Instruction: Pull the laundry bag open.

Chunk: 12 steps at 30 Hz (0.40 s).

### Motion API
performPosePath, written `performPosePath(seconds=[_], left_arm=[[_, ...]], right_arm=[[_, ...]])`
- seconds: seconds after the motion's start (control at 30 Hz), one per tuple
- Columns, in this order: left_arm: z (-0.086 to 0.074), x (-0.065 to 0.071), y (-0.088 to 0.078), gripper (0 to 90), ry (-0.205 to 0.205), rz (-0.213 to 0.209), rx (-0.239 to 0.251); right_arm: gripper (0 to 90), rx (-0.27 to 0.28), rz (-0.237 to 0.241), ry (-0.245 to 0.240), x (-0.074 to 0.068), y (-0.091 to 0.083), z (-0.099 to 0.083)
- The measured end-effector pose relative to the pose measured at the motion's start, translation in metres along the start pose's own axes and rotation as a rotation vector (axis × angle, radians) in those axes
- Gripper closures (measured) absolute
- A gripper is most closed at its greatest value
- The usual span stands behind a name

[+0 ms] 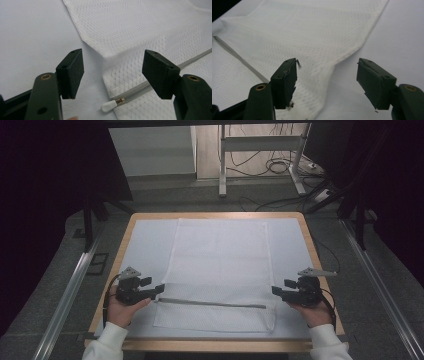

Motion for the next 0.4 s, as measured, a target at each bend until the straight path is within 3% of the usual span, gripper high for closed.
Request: performPosePath(seconds=[0.4], left_arm=[[-0.0078,-0.0036,-0.0054,33.0,-0.024,0.002,-0.008]], right_arm=[[26.5,0.020,-0.008,-0.015,0.0037,-0.0028,-0.0007]])
Point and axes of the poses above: each handheld gripper's, and its own axes: y roughly forward along the jaws, z roughly out of its top, x roughly to its right, the point moved 4 cm from there along y, roughly forward along the jaws, and after that the axes turned 4 degrees about -x, right-handed, at the moved point
